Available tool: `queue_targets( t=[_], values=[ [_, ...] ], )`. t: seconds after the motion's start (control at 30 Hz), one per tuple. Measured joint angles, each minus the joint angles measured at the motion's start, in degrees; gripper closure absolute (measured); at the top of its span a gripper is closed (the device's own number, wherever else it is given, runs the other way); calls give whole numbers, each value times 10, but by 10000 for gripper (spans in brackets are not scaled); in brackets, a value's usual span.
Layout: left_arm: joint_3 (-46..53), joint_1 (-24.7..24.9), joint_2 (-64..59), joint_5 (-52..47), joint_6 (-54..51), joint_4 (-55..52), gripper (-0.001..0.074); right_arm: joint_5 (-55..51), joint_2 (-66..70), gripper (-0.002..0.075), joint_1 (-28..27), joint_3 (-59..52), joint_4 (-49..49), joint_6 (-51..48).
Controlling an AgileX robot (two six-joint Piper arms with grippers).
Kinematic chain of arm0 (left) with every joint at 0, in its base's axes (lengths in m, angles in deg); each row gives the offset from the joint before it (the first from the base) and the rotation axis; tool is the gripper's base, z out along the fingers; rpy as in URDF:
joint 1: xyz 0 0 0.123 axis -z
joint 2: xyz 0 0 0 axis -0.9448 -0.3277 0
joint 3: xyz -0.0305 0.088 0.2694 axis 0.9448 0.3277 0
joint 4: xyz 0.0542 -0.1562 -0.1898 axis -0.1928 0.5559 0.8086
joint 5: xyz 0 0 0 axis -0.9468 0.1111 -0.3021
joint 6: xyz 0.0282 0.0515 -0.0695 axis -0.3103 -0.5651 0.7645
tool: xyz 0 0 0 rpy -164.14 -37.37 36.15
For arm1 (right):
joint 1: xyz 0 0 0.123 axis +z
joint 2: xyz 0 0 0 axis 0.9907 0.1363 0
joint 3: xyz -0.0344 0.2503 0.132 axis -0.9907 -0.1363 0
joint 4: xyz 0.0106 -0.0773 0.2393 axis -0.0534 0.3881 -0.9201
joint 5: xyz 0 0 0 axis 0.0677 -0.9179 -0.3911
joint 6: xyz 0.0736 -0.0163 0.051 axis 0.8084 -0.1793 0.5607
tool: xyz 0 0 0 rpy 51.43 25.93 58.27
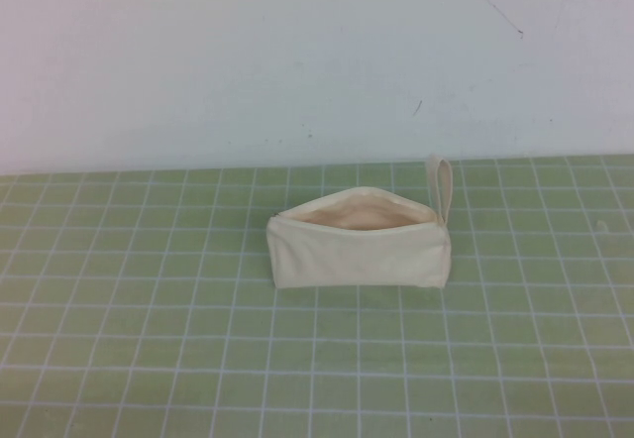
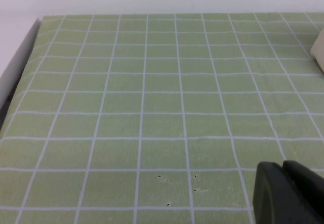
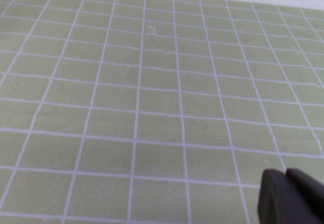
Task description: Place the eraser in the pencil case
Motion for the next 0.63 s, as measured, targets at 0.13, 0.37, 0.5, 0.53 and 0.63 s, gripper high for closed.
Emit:
queue_targets(
  t=[0.13, 0.37, 0.5, 0.53, 0.63],
  values=[
    [0, 0, 0, -1, 0, 0, 736, 0, 0, 727, 0, 0, 0, 0],
    [0, 0, 0, -1, -4, 0, 736, 0, 0, 727, 0, 0, 0, 0],
    [-1, 0, 0, -2, -8, 0, 736, 0, 0, 727, 0, 0, 0, 0],
    [-1, 0, 0, -3, -9, 0, 736, 0, 0, 727, 0, 0, 0, 0],
    [-1, 0, 0, -3, -10, 0, 736, 0, 0, 727, 0, 0, 0, 0]
  ],
)
